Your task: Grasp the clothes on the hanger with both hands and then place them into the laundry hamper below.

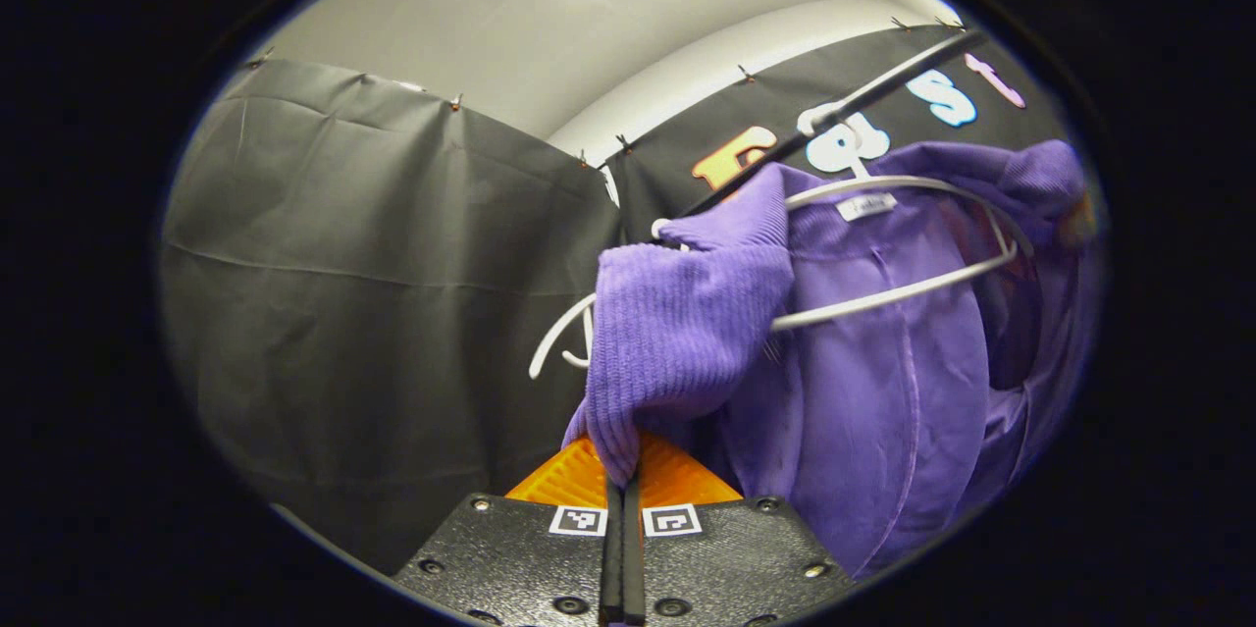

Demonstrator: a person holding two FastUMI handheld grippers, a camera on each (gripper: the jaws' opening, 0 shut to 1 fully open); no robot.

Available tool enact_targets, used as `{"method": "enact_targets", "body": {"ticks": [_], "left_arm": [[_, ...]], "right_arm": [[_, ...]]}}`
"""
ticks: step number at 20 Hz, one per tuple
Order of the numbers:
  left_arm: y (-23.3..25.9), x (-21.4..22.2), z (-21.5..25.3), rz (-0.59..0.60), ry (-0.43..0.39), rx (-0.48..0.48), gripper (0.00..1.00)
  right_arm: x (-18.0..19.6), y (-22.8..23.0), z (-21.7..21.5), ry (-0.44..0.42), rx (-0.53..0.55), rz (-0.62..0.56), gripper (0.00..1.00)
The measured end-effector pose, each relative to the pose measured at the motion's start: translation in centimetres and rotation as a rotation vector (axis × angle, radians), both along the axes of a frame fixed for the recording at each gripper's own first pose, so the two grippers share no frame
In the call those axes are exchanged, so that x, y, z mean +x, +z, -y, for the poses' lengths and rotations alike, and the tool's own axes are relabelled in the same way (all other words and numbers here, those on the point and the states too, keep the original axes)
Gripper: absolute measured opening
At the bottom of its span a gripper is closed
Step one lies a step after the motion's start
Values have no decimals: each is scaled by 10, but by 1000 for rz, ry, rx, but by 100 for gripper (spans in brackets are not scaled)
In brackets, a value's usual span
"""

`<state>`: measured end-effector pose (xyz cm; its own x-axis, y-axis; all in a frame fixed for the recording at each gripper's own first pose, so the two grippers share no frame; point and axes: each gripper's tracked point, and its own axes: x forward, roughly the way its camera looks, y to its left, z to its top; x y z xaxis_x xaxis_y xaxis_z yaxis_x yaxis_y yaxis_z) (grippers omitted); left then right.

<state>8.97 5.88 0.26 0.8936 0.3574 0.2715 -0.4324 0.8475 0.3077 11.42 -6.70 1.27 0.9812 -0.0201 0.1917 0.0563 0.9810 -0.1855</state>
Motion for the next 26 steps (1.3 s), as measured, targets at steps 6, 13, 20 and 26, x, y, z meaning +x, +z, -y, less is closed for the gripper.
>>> {"method": "enact_targets", "body": {"ticks": [6, 13, 20, 26], "left_arm": [[54, 15, -41, 88, 60, -11, 2], [79, 47, -53, 84, 45, -11, 1], [89, 87, -70, 67, 19, -83, 2], [57, 110, -85, -8, 17, -174, 2]], "right_arm": [[11, 29, 27, -87, 36, 74, 7], [28, 42, 44, -145, 51, 98, 11], [81, 39, 70, -187, 89, 84, 12], [136, 24, 74, -133, 193, 33, 15]]}}
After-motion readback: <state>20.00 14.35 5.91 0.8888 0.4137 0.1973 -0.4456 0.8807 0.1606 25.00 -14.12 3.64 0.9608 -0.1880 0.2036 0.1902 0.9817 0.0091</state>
